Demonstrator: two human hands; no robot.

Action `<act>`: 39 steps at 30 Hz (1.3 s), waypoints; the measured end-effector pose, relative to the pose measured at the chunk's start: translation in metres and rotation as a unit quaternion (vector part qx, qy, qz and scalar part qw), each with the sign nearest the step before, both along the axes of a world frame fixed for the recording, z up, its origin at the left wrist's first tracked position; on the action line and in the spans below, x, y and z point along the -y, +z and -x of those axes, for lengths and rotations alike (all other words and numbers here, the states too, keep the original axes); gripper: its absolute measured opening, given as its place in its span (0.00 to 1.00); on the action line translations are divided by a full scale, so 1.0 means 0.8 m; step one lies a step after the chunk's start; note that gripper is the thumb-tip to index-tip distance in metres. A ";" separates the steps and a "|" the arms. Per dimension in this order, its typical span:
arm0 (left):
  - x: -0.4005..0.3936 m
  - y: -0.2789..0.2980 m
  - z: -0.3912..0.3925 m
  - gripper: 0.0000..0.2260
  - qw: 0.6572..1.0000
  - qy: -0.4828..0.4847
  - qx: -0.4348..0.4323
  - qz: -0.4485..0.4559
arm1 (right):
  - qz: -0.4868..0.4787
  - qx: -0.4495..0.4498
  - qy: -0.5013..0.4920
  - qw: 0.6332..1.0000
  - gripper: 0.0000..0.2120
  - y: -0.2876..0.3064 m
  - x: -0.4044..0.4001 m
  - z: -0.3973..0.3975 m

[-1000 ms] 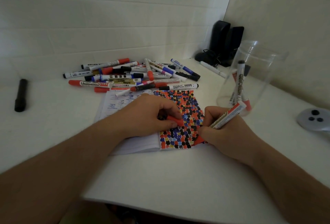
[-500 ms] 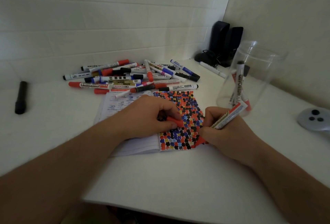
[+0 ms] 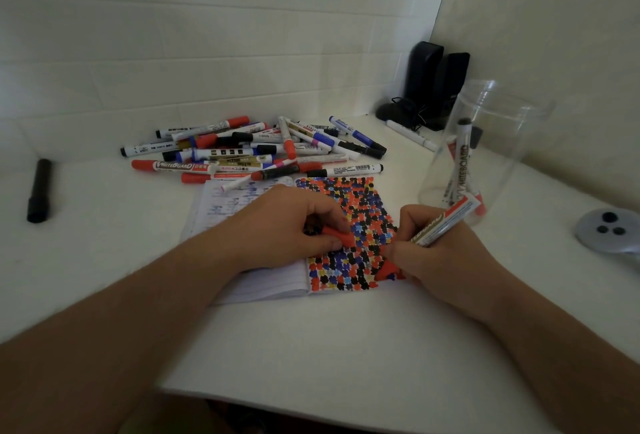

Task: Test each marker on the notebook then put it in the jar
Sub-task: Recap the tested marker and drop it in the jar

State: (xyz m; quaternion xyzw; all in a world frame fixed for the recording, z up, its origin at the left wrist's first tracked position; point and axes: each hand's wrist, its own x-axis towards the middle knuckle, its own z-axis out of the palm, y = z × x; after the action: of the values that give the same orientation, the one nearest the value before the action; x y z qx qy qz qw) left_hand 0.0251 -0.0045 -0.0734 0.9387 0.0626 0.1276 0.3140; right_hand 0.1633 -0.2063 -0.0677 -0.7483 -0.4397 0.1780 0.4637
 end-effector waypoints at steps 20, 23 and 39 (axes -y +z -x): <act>-0.004 0.001 0.000 0.14 0.996 0.020 0.031 0.086 | -0.165 -0.253 0.072 0.951 0.09 0.004 -0.001 -0.009; -0.003 0.002 0.002 0.12 0.995 0.029 0.036 0.088 | -0.171 -0.282 0.065 0.942 0.05 0.002 -0.002 -0.013; 0.002 0.007 0.003 0.11 0.993 0.036 0.069 0.090 | -0.102 -0.323 0.087 0.937 0.22 0.000 -0.003 -0.016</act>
State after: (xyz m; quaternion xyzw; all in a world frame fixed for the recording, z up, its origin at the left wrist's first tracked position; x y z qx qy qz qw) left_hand 0.0225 -0.0060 -0.0678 0.8929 0.0859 0.1974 0.3955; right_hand 0.1761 -0.2037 -0.0677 -0.5576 -0.3452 0.4039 0.6378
